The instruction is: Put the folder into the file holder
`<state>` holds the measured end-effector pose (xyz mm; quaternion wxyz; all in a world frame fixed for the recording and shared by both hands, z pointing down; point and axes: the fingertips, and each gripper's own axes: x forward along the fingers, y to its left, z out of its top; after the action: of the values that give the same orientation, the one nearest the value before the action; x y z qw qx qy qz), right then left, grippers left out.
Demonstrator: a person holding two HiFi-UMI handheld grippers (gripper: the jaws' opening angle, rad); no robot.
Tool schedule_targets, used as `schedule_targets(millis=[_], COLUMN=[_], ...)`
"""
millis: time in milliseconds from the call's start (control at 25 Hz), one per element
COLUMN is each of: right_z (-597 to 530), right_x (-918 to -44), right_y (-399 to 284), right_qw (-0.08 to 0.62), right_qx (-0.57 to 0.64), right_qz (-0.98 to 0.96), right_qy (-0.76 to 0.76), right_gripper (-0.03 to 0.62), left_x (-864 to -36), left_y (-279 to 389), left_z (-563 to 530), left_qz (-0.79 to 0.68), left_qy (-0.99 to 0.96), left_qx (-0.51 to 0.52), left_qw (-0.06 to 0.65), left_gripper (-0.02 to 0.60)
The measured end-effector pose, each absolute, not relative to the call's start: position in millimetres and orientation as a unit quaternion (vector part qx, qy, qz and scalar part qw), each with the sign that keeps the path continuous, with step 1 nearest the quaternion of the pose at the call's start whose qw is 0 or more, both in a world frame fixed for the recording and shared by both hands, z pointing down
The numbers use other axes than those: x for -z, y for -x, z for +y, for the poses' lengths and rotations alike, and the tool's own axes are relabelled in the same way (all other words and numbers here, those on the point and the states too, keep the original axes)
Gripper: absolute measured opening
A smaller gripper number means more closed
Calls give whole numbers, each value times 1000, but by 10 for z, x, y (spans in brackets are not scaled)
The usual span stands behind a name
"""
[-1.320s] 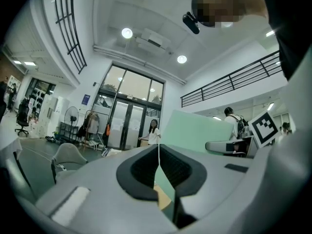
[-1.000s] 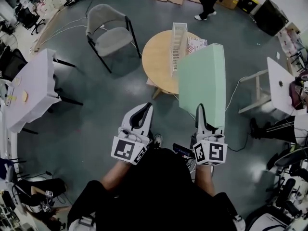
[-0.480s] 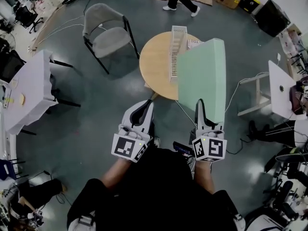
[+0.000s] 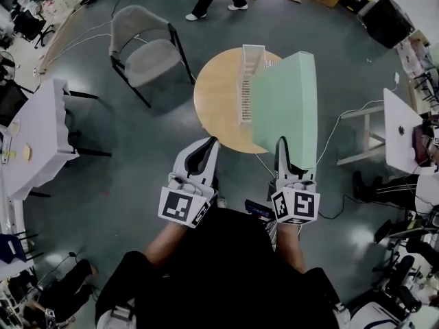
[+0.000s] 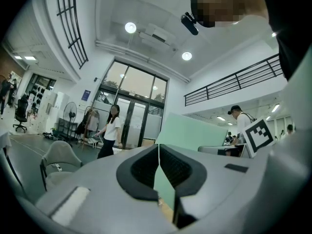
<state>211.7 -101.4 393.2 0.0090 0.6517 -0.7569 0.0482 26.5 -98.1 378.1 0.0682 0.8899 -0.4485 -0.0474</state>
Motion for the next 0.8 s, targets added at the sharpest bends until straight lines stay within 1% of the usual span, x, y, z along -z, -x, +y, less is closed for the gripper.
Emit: schedule_targets(millis=[360, 800], right_z=[-1569, -2004], right_x=[-4163, -4322], right_y=[-2140, -2010], right_qw=[25, 29], right_qx=[-58, -55], right_qz=[-752, -745], right_qy=[-656, -664], right_gripper=[149, 149], left_x=[-3807, -3863], left_y=[-309, -178], left_z=[-1557, -2029], left_qz=[-442, -432], left_qy=[-892, -897], left_qx=[43, 36], left_qw=[78, 87], left_gripper=[11, 11])
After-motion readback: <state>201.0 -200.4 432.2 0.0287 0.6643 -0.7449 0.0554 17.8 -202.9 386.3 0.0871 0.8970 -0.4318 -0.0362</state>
